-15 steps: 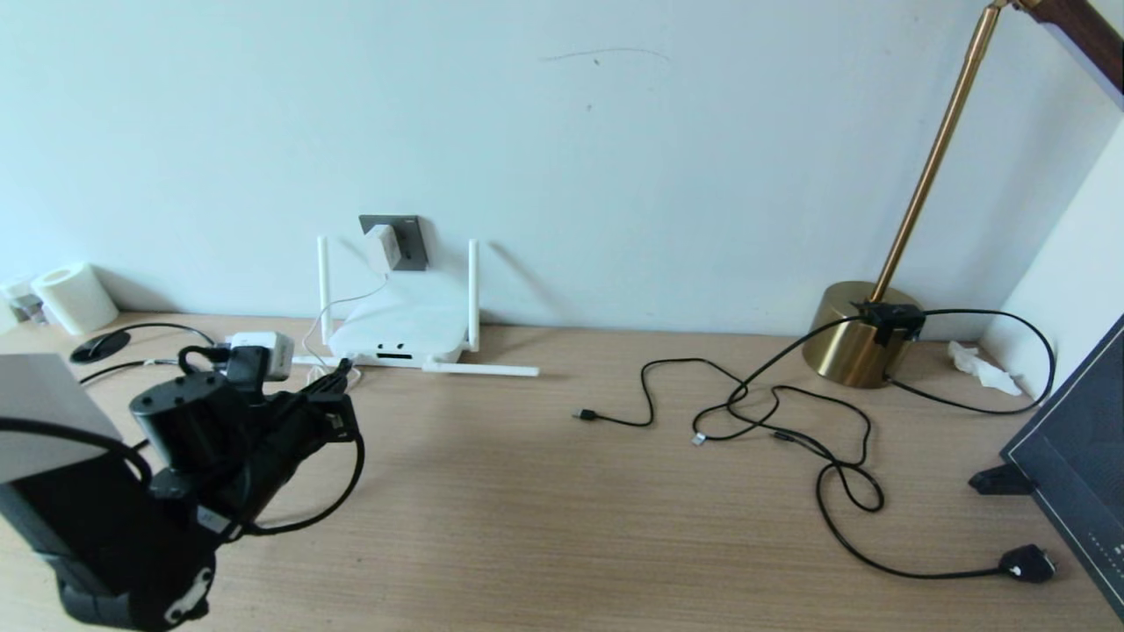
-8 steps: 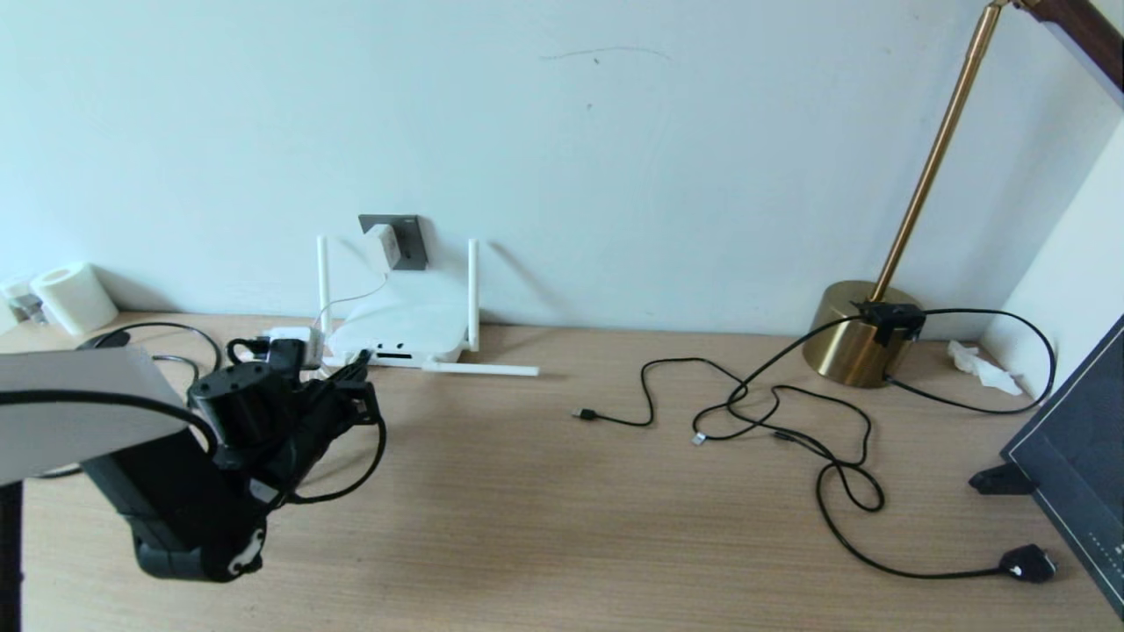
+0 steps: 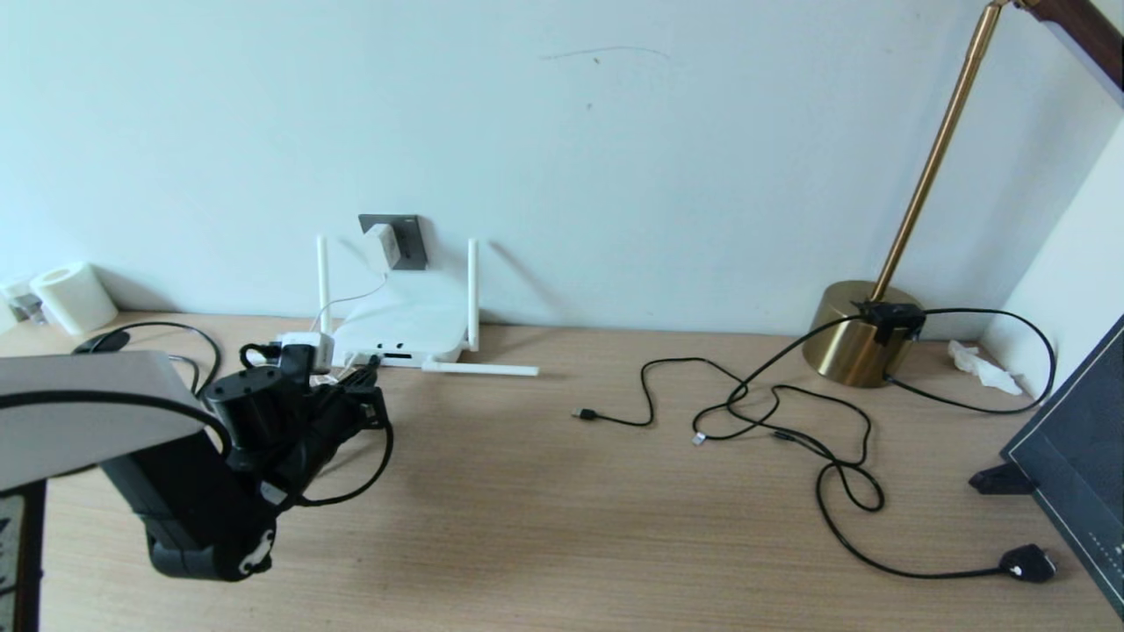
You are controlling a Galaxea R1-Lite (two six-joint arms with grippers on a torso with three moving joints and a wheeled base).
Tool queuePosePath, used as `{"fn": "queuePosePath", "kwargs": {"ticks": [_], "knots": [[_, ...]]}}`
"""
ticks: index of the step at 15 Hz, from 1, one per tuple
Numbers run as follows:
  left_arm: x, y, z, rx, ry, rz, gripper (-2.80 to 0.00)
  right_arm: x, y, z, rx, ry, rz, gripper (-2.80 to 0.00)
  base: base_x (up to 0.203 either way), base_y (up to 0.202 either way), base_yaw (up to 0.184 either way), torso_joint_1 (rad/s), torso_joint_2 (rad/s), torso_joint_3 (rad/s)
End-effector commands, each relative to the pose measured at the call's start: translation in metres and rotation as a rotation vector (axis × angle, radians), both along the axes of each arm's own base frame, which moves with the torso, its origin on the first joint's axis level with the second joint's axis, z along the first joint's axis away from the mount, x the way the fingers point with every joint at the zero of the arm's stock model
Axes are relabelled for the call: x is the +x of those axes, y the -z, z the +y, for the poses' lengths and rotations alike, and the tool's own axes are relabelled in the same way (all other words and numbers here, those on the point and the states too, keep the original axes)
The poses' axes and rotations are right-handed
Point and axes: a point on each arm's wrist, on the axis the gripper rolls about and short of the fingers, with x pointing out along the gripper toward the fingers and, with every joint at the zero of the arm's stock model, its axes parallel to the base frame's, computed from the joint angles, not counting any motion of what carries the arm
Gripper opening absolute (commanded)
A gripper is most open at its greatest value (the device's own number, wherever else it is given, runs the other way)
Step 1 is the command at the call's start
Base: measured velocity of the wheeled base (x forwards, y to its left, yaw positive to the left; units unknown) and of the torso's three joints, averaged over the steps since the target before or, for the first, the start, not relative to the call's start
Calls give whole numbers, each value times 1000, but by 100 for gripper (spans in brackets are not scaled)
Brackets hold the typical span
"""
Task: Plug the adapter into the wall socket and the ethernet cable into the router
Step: Align cable and router interface
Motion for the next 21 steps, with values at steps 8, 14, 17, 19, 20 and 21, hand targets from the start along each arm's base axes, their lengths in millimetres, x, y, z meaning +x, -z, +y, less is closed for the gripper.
{"fn": "queuePosePath", "kwargs": {"ticks": [8, 14, 17, 19, 20, 21], "knots": [[-3, 1, -2, -30, 5, 7, -280, 1, 3, 0, 0, 0, 10, 0, 0, 0, 0, 0, 0, 0], [0, 1, -1, -34, 2, -2, -280, 1, 3, 0, 0, 0, 10, 0, 0, 0, 0, 0, 0, 0], [3, -1, 0, -36, 0, -13, -280, 1, 3, 0, 0, 0, 10, 0, 0, 0, 0, 0, 0, 0], [3, 1, 0, -36, -1, -9, -280, 1, 3, 0, 0, 0, 10, 0, 0, 0, 0, 0, 0, 0], [4, 3, 0, -35, 1, -3, -280, 1, 3, 0, 0, 0, 10, 0, 0, 0, 0, 0, 0, 0], [5, 4, 0, -36, 3, -3, -280, 1, 3, 0, 0, 0, 10, 0, 0, 0, 0, 0, 0, 0]]}}
